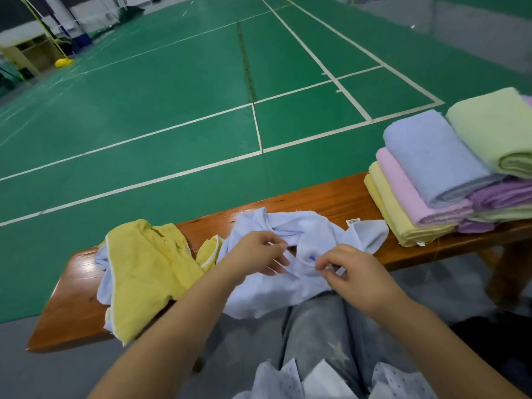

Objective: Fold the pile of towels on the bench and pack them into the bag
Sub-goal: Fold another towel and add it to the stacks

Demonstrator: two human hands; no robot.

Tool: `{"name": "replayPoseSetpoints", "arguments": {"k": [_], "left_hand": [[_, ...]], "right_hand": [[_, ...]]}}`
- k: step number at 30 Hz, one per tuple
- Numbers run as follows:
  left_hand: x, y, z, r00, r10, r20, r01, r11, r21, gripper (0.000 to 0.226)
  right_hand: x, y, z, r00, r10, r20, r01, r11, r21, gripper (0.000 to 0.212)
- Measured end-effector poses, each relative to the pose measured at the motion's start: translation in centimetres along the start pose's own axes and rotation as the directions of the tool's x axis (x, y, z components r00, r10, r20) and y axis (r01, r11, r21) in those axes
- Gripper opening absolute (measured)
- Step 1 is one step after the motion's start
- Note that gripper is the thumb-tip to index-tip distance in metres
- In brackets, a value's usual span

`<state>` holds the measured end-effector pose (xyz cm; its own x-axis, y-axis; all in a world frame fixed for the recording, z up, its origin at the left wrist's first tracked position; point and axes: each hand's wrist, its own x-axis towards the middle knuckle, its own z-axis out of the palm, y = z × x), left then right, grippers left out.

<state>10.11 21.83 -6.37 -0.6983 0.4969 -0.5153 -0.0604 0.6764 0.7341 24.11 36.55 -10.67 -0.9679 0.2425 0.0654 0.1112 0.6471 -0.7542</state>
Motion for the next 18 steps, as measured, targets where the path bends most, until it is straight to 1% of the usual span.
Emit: {"name": "replayPoseSetpoints", "arguments": {"k": [2,3,5,7,8,9,11,13,15,16,18], "left_hand": [[3.4,-0.2,-1.9,0.979,0.044,-0.201,-0.012,0.988,0.155,0.014],[5.0,-0.4,-2.8,0.958,0.078,-0.275,-0.008,0.969,0.245,0.015],[8.2,-0.9,-3.9,0.931,0.094,-0.353,0.050,0.924,0.378,0.018],[10.6,-1.6,-4.4,0.928,0.046,-0.369,0.118,0.905,0.409,0.021],[11.4,-2.0,-4.4,0.932,0.021,-0.362,0.145,0.894,0.424,0.029],[12.0,-2.2,-4.2,0.940,0.004,-0.341,0.161,0.876,0.455,0.036],[12.6,-2.4,-3.9,0.950,0.010,-0.311,0.155,0.851,0.502,0.037],[12.8,-2.5,-3.6,0.949,0.019,-0.314,0.140,0.868,0.476,0.030],[12.8,-2.4,-3.7,0.938,0.028,-0.346,0.125,0.903,0.411,0.018],[12.7,-2.3,-3.9,0.929,0.040,-0.367,0.108,0.920,0.375,0.013],[12.5,-1.9,-4.8,0.908,0.066,-0.414,0.053,0.961,0.271,0.011]], "right_hand": [[-0.3,0.7,0.1,1.000,0.025,0.005,-0.025,0.999,0.023,0.011],[-0.4,0.9,0.0,1.000,0.023,0.011,-0.023,0.999,0.027,0.011],[-0.6,1.2,-0.3,1.000,0.006,0.027,-0.007,0.999,0.037,0.010],[-0.9,1.6,-0.7,1.000,0.001,0.030,-0.003,0.998,0.060,0.010],[-1.1,1.8,-0.9,1.000,0.005,0.025,-0.007,0.997,0.075,0.010],[-1.3,2.1,-1.1,1.000,0.013,0.014,-0.014,0.996,0.083,0.010],[-1.5,2.6,-1.3,1.000,0.023,-0.006,-0.023,0.996,0.081,0.010],[-1.5,3.1,-1.4,0.999,0.039,-0.013,-0.038,0.997,0.071,0.010],[-1.4,3.2,-1.4,0.999,0.044,-0.011,-0.043,0.997,0.066,0.010],[-1.3,3.1,-1.4,0.999,0.044,-0.013,-0.043,0.997,0.067,0.009],[-1.1,3.0,-1.6,0.998,0.051,-0.031,-0.049,0.997,0.058,0.009]]}}
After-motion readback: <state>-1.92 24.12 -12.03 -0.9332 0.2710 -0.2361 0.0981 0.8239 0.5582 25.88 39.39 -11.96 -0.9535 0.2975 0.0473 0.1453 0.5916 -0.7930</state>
